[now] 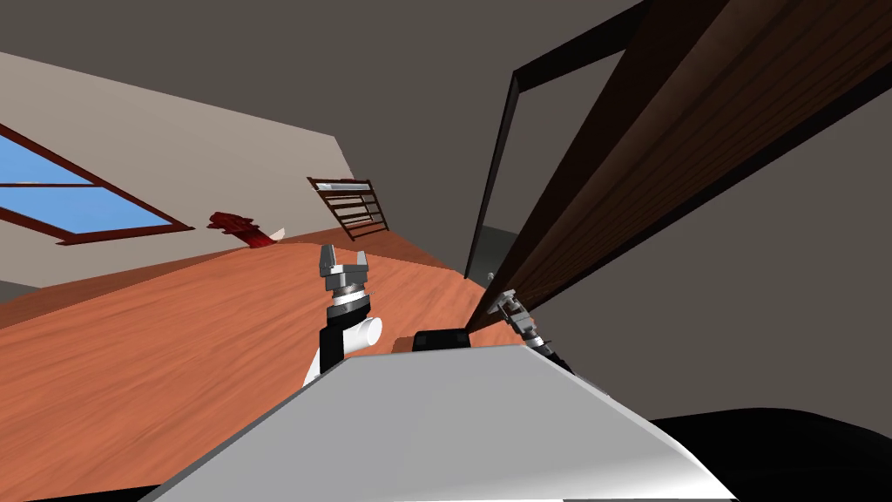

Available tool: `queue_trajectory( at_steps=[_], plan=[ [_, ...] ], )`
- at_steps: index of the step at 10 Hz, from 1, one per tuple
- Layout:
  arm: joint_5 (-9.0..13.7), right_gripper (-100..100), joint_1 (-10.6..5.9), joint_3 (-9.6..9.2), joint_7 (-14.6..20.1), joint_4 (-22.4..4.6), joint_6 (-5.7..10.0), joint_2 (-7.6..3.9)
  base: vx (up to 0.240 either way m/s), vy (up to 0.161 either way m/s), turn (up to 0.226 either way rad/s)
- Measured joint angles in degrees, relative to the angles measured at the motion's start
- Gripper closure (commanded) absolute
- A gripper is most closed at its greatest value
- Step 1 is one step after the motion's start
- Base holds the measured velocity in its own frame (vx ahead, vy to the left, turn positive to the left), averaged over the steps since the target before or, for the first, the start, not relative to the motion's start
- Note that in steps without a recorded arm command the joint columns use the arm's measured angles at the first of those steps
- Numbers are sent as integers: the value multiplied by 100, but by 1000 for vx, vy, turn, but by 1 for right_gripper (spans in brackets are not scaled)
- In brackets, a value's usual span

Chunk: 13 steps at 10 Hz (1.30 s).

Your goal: Pull the door open

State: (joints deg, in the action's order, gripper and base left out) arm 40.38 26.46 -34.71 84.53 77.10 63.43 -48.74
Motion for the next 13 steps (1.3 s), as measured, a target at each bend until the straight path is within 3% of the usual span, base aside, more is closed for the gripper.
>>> queue_trajectory(
  at_steps=[1, 4, 6, 8, 9, 11, 13],
  plan=[
    [-52, 100, -10, -72, 93, -179, 166, -24, 39, 4, -11],
    [-117, 100, 245, -193, 197, -224, 550, -180, 37, -7, -7],
    [-218, 100, 284, -372, 440, -579, 928, -288, 42, 0, -12],
    [-253, 100, 470, -457, 500, -519, 1134, -427, 24, 3, 12],
    [-286, 100, 491, -503, 540, -608, 1248, -432, 33, 6, 7],
    [-353, 100, 658, -640, 713, -776, 1523, -599, 30, 4, 11],
    [-407, 100, 709, -736, 874, -975, 1811, -677, 21, 2, 10]
  ],
)
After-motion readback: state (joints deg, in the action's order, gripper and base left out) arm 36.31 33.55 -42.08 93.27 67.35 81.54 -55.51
